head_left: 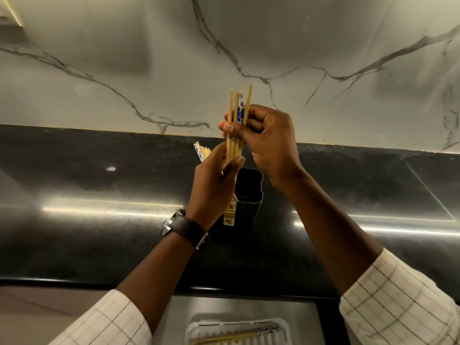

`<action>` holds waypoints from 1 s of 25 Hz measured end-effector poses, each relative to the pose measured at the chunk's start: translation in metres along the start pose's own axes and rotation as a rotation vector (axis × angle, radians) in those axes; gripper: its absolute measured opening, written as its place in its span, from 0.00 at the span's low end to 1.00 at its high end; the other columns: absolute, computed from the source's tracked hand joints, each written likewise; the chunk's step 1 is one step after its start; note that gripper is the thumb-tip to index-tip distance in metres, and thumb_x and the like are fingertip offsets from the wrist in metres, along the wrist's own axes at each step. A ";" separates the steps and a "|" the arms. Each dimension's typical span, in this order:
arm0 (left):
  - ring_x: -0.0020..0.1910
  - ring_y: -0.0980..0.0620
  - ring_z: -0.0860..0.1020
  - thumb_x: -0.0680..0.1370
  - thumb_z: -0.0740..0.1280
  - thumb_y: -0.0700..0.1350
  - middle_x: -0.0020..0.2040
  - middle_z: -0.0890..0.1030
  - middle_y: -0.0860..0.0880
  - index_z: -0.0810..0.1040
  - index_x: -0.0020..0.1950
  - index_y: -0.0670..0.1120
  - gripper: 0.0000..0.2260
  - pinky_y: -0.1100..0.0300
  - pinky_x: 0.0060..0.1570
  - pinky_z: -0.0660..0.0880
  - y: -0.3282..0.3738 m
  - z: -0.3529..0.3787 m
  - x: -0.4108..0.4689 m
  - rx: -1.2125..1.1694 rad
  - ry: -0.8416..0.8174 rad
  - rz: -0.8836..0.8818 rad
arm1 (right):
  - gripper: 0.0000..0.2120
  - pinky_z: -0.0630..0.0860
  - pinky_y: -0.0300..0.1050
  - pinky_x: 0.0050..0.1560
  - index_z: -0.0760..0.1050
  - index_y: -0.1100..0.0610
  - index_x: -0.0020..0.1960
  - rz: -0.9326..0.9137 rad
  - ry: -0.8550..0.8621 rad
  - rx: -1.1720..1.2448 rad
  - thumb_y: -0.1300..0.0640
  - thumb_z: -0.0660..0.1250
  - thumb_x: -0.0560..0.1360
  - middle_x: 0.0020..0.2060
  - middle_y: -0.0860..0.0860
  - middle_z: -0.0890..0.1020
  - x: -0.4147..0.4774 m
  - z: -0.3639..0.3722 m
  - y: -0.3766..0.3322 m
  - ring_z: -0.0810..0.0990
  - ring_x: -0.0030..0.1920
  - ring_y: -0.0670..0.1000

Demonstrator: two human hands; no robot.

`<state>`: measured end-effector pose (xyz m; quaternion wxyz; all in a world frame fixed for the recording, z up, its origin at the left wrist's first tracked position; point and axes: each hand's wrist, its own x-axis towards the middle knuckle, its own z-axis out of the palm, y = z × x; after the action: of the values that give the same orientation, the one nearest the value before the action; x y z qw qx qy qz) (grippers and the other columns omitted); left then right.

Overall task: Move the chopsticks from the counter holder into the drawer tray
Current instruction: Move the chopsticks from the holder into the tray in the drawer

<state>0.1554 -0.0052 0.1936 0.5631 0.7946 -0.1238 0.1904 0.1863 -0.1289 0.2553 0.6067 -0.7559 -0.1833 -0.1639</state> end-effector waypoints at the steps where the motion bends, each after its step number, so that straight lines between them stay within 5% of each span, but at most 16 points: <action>1: 0.44 0.58 0.82 0.82 0.64 0.40 0.47 0.84 0.49 0.79 0.58 0.41 0.07 0.59 0.45 0.80 0.003 0.002 0.003 -0.009 0.026 0.012 | 0.11 0.85 0.51 0.51 0.83 0.63 0.57 0.019 -0.018 0.021 0.62 0.73 0.76 0.50 0.56 0.88 -0.003 -0.002 -0.005 0.89 0.49 0.51; 5: 0.46 0.55 0.85 0.82 0.64 0.42 0.47 0.86 0.48 0.80 0.57 0.41 0.08 0.54 0.48 0.83 0.009 0.006 -0.004 -0.084 -0.013 -0.054 | 0.12 0.85 0.53 0.54 0.81 0.65 0.60 0.088 -0.112 0.041 0.64 0.71 0.78 0.51 0.58 0.88 -0.011 -0.025 -0.016 0.89 0.50 0.52; 11: 0.39 0.48 0.85 0.82 0.63 0.41 0.45 0.87 0.46 0.79 0.55 0.41 0.07 0.52 0.42 0.82 0.007 0.000 -0.030 -0.185 -0.167 -0.156 | 0.10 0.85 0.51 0.52 0.78 0.66 0.61 0.236 0.132 0.324 0.64 0.65 0.82 0.51 0.59 0.88 -0.027 -0.057 -0.026 0.89 0.50 0.55; 17: 0.37 0.42 0.82 0.83 0.62 0.41 0.44 0.85 0.42 0.79 0.57 0.38 0.09 0.47 0.42 0.80 0.018 -0.011 -0.048 -0.294 -0.413 -0.213 | 0.11 0.85 0.53 0.52 0.77 0.68 0.61 0.350 0.105 0.455 0.64 0.67 0.80 0.52 0.62 0.87 -0.051 -0.060 -0.026 0.88 0.52 0.59; 25: 0.33 0.48 0.73 0.83 0.62 0.42 0.41 0.80 0.42 0.81 0.57 0.37 0.11 0.60 0.31 0.71 0.024 -0.046 -0.065 -0.364 -0.545 -0.316 | 0.16 0.85 0.54 0.50 0.78 0.67 0.58 0.502 -0.076 0.238 0.66 0.75 0.71 0.49 0.63 0.87 -0.056 -0.104 -0.055 0.89 0.50 0.60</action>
<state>0.0794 0.0288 0.1989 0.6642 0.7121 -0.1769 -0.1431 0.1079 -0.2240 0.2976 0.7055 -0.7068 -0.0308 0.0423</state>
